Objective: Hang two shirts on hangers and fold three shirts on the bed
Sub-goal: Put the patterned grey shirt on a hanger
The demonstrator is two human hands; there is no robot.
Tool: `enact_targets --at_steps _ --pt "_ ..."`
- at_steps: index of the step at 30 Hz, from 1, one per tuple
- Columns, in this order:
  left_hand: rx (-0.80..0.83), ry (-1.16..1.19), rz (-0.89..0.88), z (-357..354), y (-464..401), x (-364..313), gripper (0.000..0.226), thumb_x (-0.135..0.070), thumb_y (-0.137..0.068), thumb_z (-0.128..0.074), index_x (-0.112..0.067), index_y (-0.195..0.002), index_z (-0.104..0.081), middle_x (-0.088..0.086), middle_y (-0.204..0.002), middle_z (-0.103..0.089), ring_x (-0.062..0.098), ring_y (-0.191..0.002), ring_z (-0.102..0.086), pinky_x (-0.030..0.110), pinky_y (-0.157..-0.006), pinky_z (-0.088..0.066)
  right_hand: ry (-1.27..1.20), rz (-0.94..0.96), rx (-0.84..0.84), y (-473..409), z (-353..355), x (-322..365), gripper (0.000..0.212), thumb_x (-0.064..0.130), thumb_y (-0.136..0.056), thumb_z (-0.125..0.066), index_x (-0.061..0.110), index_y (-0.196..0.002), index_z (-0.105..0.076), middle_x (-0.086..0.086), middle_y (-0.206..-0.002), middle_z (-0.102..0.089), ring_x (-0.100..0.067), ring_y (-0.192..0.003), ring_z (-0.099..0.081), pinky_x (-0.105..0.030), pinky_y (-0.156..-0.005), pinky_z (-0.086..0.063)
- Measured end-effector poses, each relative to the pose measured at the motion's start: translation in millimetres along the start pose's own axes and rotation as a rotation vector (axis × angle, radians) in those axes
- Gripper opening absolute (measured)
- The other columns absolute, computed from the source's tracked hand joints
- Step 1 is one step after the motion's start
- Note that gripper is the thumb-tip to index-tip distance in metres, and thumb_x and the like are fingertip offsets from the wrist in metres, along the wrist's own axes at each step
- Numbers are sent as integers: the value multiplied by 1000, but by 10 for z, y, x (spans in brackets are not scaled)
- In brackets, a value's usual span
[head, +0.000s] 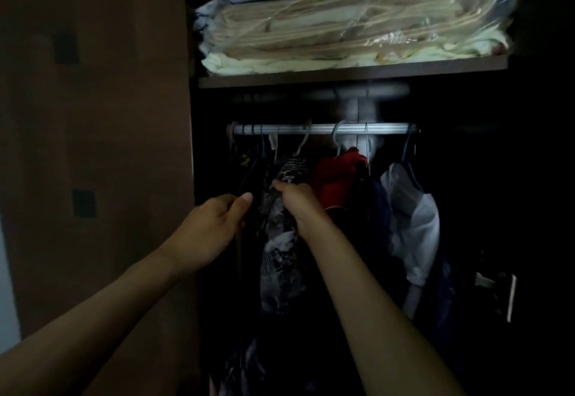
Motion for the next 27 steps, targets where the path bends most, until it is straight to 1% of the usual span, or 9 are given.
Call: enact_targets --at_steps 2,6,10,13,16,19,21,24,27 --pt "-10 -13 -2 -78 -92 -7 47 -52 -103 -40 -16 -93 -68 -2 -84 -71 13 -83 -68 31 -74 -48 -90 -7 -3 -317 -77 -2 38 17 -101 -56 -2 -135 -56 -19 -128 -64 -34 -112 -65 -32 -79 -55" --pt "-34 -50 0 -205 -301 5 40 -45 -105 -42 -15 -96 -67 3 -86 -71 15 -82 -67 34 -76 -49 -217 -17 -27 -651 -172 -176 42 17 -101 -53 1 -141 -50 -19 -134 -61 -35 -117 -63 -45 -100 -53" --pt "-60 -78 7 -263 -452 63 35 -40 -107 -44 -16 -90 -63 -2 -76 -64 13 -70 -59 30 -64 -41 -306 -13 -117 -540 54 -501 44 23 -102 -53 5 -142 -48 -16 -136 -59 -34 -120 -61 -48 -103 -51" --pt "-51 -90 14 -254 -489 63 36 -38 -107 -44 -11 -102 -66 6 -86 -68 21 -80 -63 31 -72 -44 -290 20 -217 -245 422 -751 39 24 -102 -56 1 -133 -56 -15 -127 -63 -32 -114 -63 -45 -102 -51" --pt "-33 -80 12 -230 -496 27 40 -38 -108 -43 -6 -109 -66 15 -98 -71 29 -93 -67 38 -85 -50 -173 -8 -359 121 880 -1018 39 27 -100 -59 -3 -125 -60 -17 -122 -65 -34 -113 -63 -49 -102 -50" --pt "-33 -92 -5 -223 -462 -43 42 -38 -107 -43 -3 -108 -66 16 -101 -71 32 -97 -67 39 -87 -50 -30 34 -427 510 1236 -1107 36 29 -100 -58 -2 -117 -65 -16 -113 -69 -34 -108 -65 -48 -100 -51" --pt "-12 -92 -7 -244 -401 -84 42 -38 -107 -44 -3 -108 -67 16 -102 -71 33 -99 -67 37 -85 -49 87 85 -383 733 1301 -1040 34 30 -100 -58 1 -116 -67 -12 -110 -70 -32 -106 -66 -44 -97 -52" --pt "39 -56 -1 -272 -286 -126 43 -41 -107 -43 -6 -113 -67 14 -106 -71 30 -101 -67 35 -84 -49 142 121 -237 962 1155 -853 26 33 -100 -58 11 -105 -70 -3 -102 -72 -18 -92 -67 -32 -86 -52" --pt "59 -33 -6 -228 -211 -159 43 -45 -105 -44 -9 -115 -66 9 -102 -69 28 -101 -67 32 -78 -46 128 122 -126 979 856 -623 24 37 -99 -60 16 -91 -69 -2 -93 -72 -16 -85 -68 -32 -84 -55"
Point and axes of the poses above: each hand's wrist, its own y-axis away from the middle knuckle, its own z-axis out of the back of the hand, x = y × z, the point moved 5 cm from there along -y, towards the middle knuckle
